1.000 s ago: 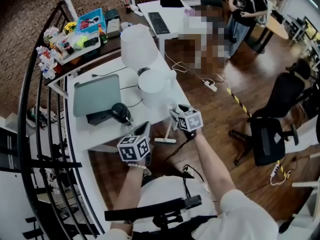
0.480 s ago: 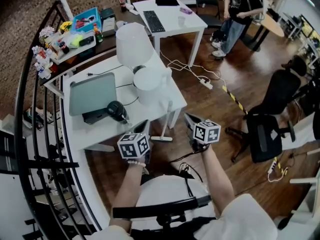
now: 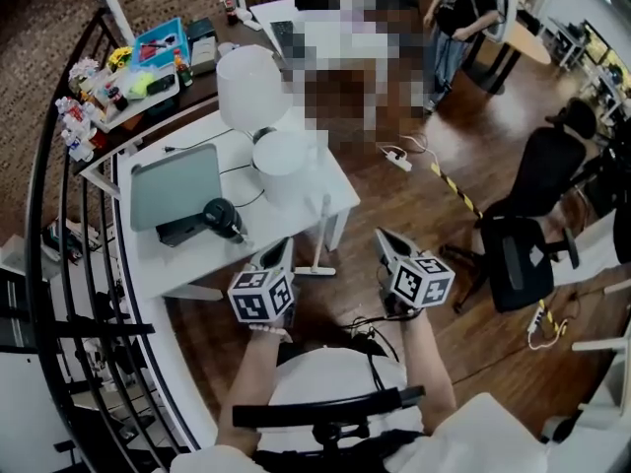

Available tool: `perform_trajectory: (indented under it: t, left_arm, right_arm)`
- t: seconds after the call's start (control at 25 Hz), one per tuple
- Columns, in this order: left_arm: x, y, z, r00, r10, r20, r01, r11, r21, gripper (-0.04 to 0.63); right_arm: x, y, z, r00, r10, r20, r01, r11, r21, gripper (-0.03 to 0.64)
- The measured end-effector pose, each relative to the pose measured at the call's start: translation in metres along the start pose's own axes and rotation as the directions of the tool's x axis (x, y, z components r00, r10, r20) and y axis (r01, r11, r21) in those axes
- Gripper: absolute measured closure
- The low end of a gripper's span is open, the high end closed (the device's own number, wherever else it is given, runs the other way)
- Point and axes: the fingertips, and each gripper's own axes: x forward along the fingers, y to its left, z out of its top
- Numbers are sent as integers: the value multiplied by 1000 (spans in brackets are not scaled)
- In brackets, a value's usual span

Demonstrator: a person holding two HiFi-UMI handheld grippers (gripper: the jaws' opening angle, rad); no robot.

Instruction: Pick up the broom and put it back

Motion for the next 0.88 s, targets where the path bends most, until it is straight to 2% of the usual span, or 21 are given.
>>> perform_trajectory:
  t: [0.44,0.88]
  left_arm:
    - [0,-14,-3,1000,20,3,-20,1000,-2,606]
    - [-5,-70,-18,992,120,34,-119,993,-19,606]
  right_arm:
    - [-8,4,3,999,37,-3,-37,998,-45,607]
    - [-36,-13,19,981,188,-37,-191,977,-95,607]
